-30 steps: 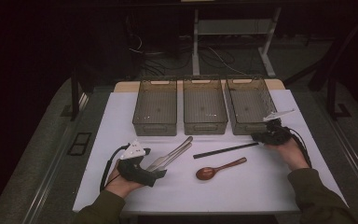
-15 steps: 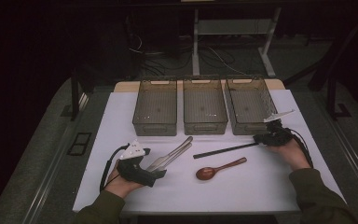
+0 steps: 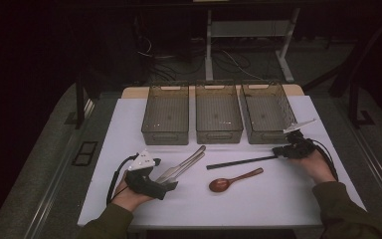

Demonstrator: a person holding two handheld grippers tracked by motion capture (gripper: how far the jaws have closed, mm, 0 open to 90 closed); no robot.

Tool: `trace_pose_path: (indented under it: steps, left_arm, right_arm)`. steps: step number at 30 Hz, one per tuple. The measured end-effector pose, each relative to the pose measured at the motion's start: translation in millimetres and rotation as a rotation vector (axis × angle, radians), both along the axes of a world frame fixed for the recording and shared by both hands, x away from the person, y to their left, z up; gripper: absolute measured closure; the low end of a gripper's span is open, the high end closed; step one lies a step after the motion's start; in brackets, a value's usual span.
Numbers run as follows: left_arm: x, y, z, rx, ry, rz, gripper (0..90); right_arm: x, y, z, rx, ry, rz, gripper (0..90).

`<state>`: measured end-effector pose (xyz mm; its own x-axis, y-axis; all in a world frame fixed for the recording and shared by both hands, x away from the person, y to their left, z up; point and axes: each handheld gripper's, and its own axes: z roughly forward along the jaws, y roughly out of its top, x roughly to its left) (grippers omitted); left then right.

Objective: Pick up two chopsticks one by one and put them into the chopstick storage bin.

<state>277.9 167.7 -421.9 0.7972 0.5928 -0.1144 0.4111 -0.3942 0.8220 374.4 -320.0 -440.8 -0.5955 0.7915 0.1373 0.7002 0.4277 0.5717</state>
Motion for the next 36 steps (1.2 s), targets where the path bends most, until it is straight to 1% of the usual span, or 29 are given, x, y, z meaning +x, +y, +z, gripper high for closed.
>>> trace_pose_path:
  steps: [10,21,26,28,31,32,33,35,36]
  left_arm:
    - [-0.2,-0.4,-0.2,0.003,0.0,-0.004,0.0]
    - [-0.6,-0.4,0.0,-0.001,0.001,-0.003,0.0]
    - [-0.4,-0.3,0.1,0.0,0.001,-0.003,0.0]
    - [-0.4,-0.5,0.1,0.0,-0.001,-0.005,0.0]
    - [-0.5,-0.7,0.3,0.001,-0.003,-0.007,0.0]
    - [-0.4,-0.6,0.3,0.002,-0.002,-0.007,0.0]
    - [-0.3,-0.7,0.1,0.003,-0.001,-0.007,0.0]
    - [-0.3,-0.7,0.1,0.006,0.0,-0.008,0.0]
    - [-0.4,-0.8,0.1,0.006,0.0,-0.009,0.0]
  right_arm:
    - [-9.3,-2.6,1.4,-0.012,0.012,0.023,89.9]
    - [-24.3,-2.2,3.1,-0.019,0.033,0.052,89.9]
    - [-28.0,-2.8,3.4,-0.022,0.028,0.061,89.8]
    - [-27.6,-3.6,4.6,-0.014,0.017,0.056,89.8]
    - [-27.8,-4.4,10.5,0.029,-0.003,0.042,87.8]
    - [-28.6,-2.1,15.1,0.058,-0.016,0.051,85.6]
    - [-28.6,-2.1,15.1,0.058,-0.016,0.051,85.6]
    - [-29.4,3.1,18.9,0.077,-0.031,0.069,81.7]
    - [-29.7,10.7,21.6,0.098,-0.04,0.091,76.8]
